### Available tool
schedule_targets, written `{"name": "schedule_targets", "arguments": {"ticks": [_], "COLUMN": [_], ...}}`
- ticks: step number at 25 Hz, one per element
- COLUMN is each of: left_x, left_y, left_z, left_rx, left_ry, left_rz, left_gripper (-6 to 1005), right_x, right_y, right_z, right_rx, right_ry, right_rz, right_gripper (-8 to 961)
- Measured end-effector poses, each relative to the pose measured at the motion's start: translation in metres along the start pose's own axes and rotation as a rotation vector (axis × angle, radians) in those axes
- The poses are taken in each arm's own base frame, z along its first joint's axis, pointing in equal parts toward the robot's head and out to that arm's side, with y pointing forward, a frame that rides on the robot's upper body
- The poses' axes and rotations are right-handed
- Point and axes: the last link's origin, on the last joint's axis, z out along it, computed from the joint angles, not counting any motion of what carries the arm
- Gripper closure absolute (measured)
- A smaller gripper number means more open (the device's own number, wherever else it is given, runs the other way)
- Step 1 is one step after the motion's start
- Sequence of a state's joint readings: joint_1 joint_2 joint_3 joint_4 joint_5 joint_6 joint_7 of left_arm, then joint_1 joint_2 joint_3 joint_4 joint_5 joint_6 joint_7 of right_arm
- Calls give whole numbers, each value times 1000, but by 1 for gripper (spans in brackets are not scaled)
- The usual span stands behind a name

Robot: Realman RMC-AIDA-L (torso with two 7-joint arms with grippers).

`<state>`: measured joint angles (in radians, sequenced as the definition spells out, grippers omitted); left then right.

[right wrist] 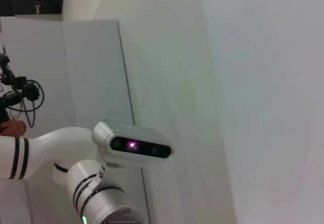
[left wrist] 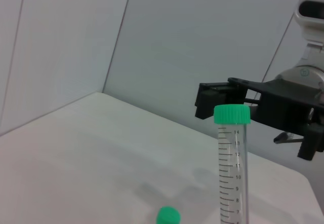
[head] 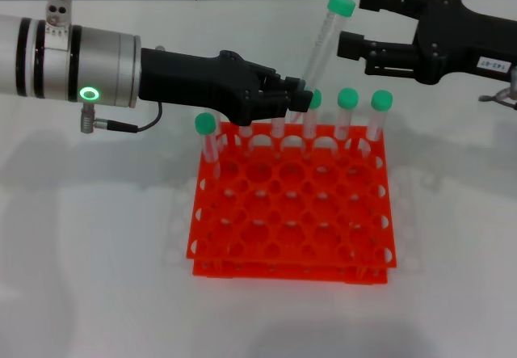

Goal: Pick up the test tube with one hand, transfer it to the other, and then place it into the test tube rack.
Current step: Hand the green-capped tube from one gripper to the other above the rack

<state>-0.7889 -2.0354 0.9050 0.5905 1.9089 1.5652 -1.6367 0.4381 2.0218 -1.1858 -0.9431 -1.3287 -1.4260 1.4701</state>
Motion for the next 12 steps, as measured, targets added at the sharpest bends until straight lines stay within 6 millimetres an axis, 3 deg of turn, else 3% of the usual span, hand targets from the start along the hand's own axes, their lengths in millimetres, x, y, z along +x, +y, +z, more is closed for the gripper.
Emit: {"name": "schedule_targets", "arguments": {"ticks": [12], "left_x": [-1], "left_y": [2], "left_z": [1], "left_rx": [-14], "left_ry": [4], "left_rz": [1], "left_gripper": [731], "right_x": [-2], "right_y": [-1], "right_z": [9], "right_rx": [-18], "right_ry": [0], "right_rz": [4], "right_gripper": [163]}}
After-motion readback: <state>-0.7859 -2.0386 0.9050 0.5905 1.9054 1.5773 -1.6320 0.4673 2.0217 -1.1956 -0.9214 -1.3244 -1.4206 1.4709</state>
